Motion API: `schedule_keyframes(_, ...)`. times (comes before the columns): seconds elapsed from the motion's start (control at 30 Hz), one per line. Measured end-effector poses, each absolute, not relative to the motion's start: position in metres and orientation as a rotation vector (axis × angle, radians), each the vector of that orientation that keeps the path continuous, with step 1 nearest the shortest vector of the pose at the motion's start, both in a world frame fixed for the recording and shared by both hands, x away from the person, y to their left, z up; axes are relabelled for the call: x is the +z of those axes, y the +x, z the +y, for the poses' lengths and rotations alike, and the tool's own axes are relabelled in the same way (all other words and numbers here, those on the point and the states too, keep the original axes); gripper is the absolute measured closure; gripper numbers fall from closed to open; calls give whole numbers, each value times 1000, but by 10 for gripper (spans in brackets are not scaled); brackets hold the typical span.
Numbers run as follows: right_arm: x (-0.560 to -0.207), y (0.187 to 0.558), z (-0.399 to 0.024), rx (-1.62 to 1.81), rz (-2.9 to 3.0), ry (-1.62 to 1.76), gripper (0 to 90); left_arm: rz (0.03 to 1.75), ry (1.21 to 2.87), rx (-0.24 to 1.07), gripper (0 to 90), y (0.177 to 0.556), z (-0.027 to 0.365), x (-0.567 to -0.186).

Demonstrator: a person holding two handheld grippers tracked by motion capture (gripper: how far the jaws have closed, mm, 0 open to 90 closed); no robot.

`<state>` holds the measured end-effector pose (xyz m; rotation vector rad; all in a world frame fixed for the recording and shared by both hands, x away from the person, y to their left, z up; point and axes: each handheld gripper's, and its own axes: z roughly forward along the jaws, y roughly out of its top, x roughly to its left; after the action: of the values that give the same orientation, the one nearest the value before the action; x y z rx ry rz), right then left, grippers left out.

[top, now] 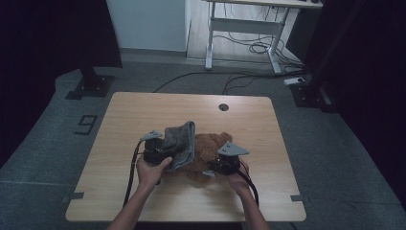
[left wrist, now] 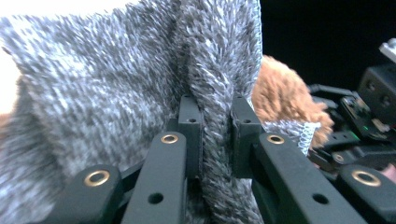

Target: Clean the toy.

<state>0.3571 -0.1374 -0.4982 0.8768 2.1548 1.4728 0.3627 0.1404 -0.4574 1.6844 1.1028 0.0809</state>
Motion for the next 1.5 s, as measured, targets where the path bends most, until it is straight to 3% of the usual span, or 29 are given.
schedule_keyframes(0.23,-511,355,-150,1473,2132,911,550,1106,1728,157,770,366,132,-445)
schedule_keyframes(0.57,-513,349,-148,1454,2116,876,550,1020,1880,175,763,383,39,-428)
schedule_keyframes(0.7,-517,348,-151,1430,2123,883,549,1018,1945,213,766,384,23,-438)
schedule_keyframes(1.03,-523,345,-156,1437,2120,909,549,1099,1930,272,780,374,70,-442)
schedule_keyframes(1.5,-525,343,-161,1462,2108,929,545,1241,1807,332,782,359,175,-457)
